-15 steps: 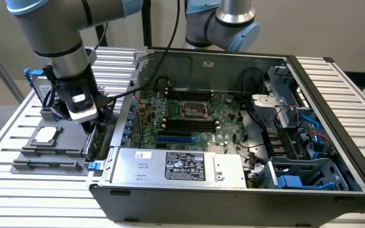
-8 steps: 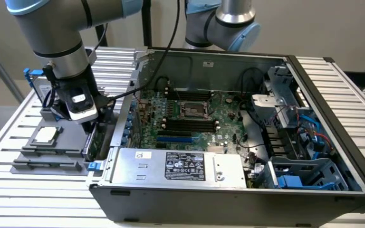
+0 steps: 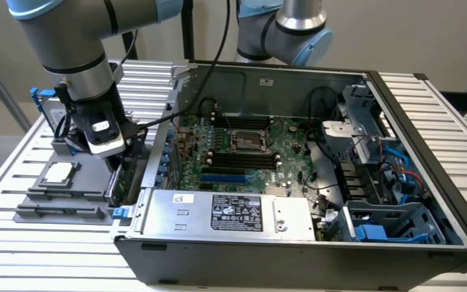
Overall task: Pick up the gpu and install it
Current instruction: 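Reach for the gpu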
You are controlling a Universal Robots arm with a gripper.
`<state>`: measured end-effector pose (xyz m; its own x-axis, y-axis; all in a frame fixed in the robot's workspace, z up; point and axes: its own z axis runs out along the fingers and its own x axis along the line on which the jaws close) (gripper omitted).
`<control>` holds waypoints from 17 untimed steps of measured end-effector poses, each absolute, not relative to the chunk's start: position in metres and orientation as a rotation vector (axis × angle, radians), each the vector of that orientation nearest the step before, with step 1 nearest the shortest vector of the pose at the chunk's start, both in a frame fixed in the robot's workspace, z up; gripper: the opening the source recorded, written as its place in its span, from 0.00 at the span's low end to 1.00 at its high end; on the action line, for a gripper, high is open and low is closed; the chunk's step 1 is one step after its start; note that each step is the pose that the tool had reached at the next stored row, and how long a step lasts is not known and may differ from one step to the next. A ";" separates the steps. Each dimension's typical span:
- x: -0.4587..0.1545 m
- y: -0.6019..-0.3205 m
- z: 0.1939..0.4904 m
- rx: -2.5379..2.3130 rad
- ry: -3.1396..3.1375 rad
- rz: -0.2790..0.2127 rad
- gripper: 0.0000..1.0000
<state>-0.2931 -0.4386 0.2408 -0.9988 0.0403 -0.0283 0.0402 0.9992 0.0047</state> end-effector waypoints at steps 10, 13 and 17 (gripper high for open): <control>-0.293 -0.439 0.241 0.052 3.113 0.007 0.26; -0.293 -0.439 0.241 0.035 3.113 0.007 0.26; -0.293 -0.439 0.241 0.015 3.114 0.007 0.26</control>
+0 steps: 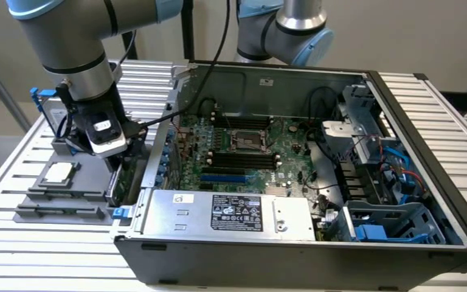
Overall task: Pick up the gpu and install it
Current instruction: 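Reach for the gpu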
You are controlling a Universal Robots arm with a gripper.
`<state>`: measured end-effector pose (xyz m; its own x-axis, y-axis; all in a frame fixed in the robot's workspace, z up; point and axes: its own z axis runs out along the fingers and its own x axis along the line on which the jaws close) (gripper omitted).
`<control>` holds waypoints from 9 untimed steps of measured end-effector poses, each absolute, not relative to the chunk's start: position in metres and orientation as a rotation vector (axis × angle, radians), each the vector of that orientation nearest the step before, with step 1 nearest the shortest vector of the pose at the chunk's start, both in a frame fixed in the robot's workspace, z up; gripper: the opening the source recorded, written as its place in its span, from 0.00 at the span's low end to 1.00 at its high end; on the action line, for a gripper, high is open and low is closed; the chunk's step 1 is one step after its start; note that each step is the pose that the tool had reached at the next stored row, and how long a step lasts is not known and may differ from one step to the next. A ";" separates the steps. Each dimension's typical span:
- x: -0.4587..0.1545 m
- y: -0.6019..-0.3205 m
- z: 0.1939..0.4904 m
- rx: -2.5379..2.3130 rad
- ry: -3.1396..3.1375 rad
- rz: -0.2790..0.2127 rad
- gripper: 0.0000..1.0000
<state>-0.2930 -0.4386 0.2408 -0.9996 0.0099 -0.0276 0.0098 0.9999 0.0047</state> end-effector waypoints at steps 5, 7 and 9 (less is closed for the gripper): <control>-0.293 -0.439 0.241 0.015 3.114 0.007 0.26; -0.293 -0.439 0.241 0.015 3.114 0.007 0.26; -0.293 -0.439 0.241 0.015 3.114 0.007 0.26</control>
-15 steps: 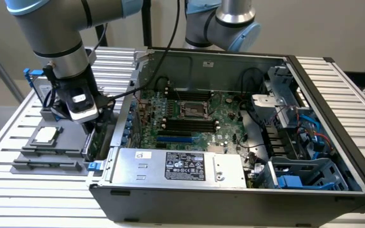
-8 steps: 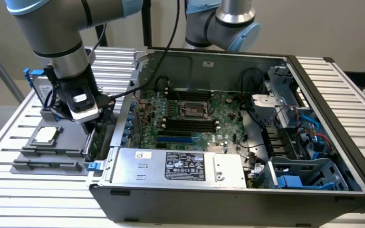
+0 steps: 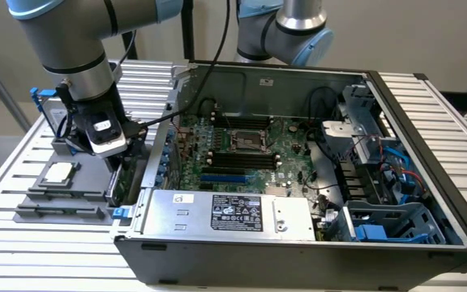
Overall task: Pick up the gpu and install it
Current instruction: 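Reach for the gpu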
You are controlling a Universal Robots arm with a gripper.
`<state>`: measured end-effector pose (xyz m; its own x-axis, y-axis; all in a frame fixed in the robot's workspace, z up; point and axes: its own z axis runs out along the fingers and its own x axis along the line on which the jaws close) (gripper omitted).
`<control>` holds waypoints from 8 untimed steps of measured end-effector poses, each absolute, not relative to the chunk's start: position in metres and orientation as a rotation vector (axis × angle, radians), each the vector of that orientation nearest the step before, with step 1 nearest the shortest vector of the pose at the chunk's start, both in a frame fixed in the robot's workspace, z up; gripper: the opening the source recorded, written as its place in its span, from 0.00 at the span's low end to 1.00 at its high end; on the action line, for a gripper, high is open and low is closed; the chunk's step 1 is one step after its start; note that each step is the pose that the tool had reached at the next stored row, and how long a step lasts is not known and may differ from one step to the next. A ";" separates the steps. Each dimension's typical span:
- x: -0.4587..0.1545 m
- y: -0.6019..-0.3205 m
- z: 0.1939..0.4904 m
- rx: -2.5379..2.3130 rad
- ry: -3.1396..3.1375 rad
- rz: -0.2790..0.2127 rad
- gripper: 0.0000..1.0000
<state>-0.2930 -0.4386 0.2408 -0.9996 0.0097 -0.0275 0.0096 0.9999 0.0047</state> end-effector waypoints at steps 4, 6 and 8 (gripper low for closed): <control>-0.293 -0.439 0.241 0.015 3.114 0.007 0.26; -0.293 -0.439 0.241 0.015 3.114 0.008 0.26; -0.293 -0.439 0.243 0.015 3.114 0.007 0.26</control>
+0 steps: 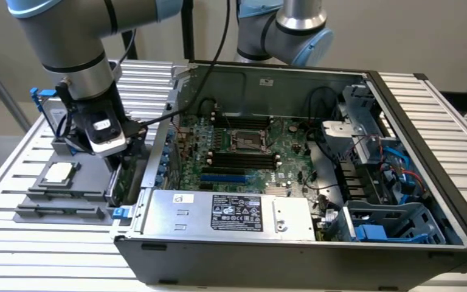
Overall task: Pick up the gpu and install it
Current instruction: 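Reach for the gpu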
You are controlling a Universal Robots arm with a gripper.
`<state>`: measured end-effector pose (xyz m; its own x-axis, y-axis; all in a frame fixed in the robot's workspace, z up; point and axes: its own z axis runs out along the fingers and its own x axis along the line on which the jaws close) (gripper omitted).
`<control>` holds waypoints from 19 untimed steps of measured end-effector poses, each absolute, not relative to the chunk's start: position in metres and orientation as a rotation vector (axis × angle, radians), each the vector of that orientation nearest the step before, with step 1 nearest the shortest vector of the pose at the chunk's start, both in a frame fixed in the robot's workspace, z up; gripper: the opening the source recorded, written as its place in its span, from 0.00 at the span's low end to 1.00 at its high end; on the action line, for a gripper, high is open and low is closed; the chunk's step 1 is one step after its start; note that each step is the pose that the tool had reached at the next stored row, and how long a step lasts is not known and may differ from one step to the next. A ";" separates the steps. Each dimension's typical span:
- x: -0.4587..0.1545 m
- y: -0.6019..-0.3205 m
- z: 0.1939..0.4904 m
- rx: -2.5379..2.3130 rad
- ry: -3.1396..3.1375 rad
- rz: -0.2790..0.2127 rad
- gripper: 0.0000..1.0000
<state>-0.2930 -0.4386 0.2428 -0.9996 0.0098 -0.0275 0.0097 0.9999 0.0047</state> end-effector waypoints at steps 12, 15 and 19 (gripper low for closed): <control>-0.293 -0.439 0.261 0.015 3.114 0.007 0.26; -0.293 -0.439 0.270 0.015 3.114 0.008 0.26; -0.293 -0.439 0.288 0.015 3.114 0.007 0.26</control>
<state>-0.2930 -0.4386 0.2879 -0.9996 0.0098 -0.0275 0.0096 0.9999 0.0049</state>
